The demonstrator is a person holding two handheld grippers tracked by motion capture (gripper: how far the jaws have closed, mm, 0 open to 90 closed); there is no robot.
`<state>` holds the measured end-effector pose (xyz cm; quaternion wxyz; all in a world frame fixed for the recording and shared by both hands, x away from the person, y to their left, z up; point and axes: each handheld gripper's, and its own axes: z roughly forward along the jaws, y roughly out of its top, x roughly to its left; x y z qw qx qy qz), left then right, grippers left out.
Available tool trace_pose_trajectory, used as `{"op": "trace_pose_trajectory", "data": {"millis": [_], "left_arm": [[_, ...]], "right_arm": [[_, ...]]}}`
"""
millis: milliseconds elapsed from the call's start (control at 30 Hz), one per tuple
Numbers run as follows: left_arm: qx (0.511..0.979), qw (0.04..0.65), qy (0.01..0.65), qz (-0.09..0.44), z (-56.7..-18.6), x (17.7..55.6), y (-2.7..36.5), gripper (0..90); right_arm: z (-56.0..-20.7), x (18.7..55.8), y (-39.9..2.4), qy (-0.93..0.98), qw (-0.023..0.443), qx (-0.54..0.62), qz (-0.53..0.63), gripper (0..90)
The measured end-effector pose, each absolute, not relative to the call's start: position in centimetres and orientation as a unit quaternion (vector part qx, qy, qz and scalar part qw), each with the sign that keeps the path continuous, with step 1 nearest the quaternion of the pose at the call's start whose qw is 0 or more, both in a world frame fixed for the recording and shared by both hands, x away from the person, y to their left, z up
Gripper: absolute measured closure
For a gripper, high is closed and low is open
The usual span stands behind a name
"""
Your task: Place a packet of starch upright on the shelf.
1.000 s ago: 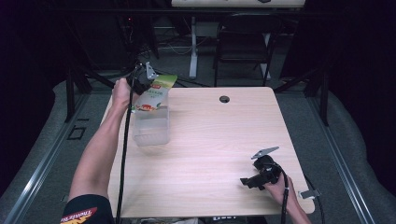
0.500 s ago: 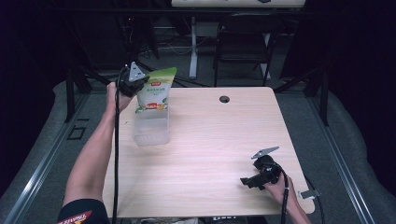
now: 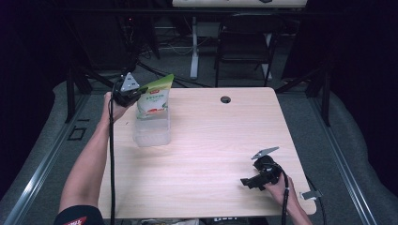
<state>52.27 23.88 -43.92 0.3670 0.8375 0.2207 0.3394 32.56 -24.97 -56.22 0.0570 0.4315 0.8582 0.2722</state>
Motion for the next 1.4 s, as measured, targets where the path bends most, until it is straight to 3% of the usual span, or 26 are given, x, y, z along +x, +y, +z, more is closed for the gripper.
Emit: {"op": "trace_pose_trajectory", "data": {"millis": [200, 400, 667, 867, 1400], "left_arm": [[0.836, 0.357, 0.228, 0.349, -43.8, 52.1, 23.9, 85.6], [0.820, 0.353, 0.257, 0.369, -43.1, 51.5, 24.3, 56.6], [0.823, 0.337, 0.285, 0.357, -42.1, 50.3, 24.4, 30.1], [0.827, 0.327, 0.306, 0.340, -41.1, 48.8, 24.6, 16.0], [0.829, 0.319, 0.352, 0.297, -40.0, 41.0, 24.5, 10.7]], "right_arm": [[-56.1, 32.5, -25.1, 0.860, 0.055, 0.430, 0.271, 8.6], [-56.2, 32.5, -25.1, 0.857, 0.058, 0.434, 0.273, 8.6], [-56.0, 32.5, -25.0, 0.861, 0.056, 0.429, 0.268, 8.6], [-56.0, 32.5, -25.0, 0.860, 0.056, 0.430, 0.269, 8.6], [-55.9, 32.4, -24.9, 0.858, 0.063, 0.433, 0.271, 8.6]]}}
